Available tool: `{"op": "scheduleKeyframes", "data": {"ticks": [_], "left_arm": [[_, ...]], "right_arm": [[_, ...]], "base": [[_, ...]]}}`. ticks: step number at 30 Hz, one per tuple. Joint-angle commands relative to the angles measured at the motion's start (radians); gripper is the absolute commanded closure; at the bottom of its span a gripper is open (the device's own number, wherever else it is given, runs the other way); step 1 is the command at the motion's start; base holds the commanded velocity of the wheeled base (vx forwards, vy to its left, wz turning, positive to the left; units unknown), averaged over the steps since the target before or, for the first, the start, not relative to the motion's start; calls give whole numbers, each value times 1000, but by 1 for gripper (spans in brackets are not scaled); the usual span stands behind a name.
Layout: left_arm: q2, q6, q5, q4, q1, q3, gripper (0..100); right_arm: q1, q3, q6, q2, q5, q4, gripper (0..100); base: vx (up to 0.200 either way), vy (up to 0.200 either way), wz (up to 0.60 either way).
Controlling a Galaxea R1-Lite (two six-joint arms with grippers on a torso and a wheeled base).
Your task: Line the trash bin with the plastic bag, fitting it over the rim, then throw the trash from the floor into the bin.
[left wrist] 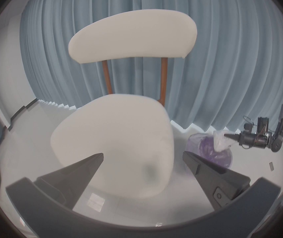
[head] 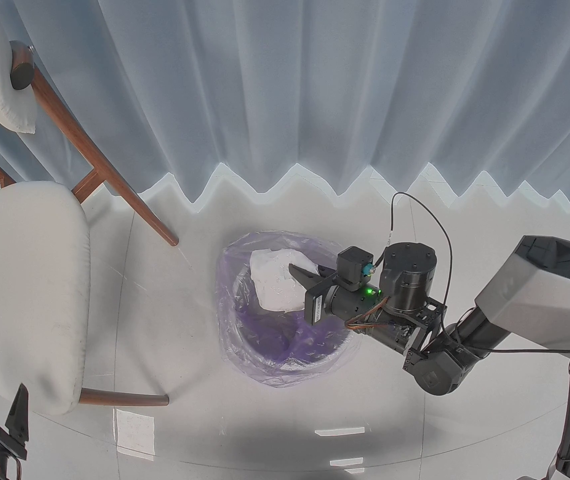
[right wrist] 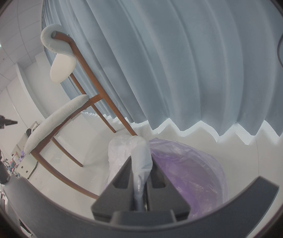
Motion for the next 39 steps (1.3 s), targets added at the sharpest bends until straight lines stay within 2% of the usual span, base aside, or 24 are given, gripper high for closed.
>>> {"op": "scheduleKeyframes", "data": {"ticks": [1, 4, 9, 10, 12, 14, 15, 16, 19, 20, 22, 23, 24, 31, 39], "left_arm": [[-289, -1, 16, 154, 20, 12, 0], [-289, -6, 1, 142, 22, 18, 0], [-289, -15, -79, 136, 22, 18, 0], [-289, 2, -121, 140, 22, 18, 0], [-289, 81, -285, 148, 22, 18, 0], [-289, 152, -415, 159, 22, 18, 0], [-289, 175, -461, 162, 22, 18, 0], [-289, 187, -473, 162, 22, 17, 0], [-289, 190, -435, 163, 22, 17, 0], [-289, 189, -380, 163, 22, 17, 0], [-289, 180, -246, 169, 22, 18, 0], [-289, 173, -220, 175, 22, 18, 0], [-289, 121, -188, 194, 22, 18, 0], [-289, 121, -196, 200, 22, 17, 0], [-289, 124, -199, 205, 22, 15, 0]], "right_arm": [[15, -74, 13, 90, -34, -15, 100], [25, -98, 10, 125, -35, -22, 100], [31, -115, 10, 151, -49, -27, 100], [30, -115, 10, 151, -51, -30, 100], [21, -115, 10, 151, -52, -35, 100], [7, -115, 12, 153, -52, -35, 100], [1, -115, 10, 153, -52, -35, 100], [-1, -115, 12, 153, -52, -35, 100], [-10, -110, 13, 157, -54, -36, 100], [-15, -110, 15, 163, -55, -38, 0], [-21, -115, 16, 165, -66, -39, 0], [-21, -118, 18, 165, -69, -39, 0], [-22, -136, 33, 165, -72, -45, 0], [-19, -130, 52, 133, -111, -84, 0], [-19, 29, 52, -56, -124, -97, 0]], "base": [[0, 0, 0], [0, 0, 0], [0, 0, 0], [0, 0, 0], [0, 0, 0], [0, 0, 0], [0, 0, 0], [0, 0, 0], [0, 0, 0], [0, 0, 0], [0, 0, 0], [0, 0, 0], [0, 0, 0], [0, 0, 0], [0, 0, 0]]}}
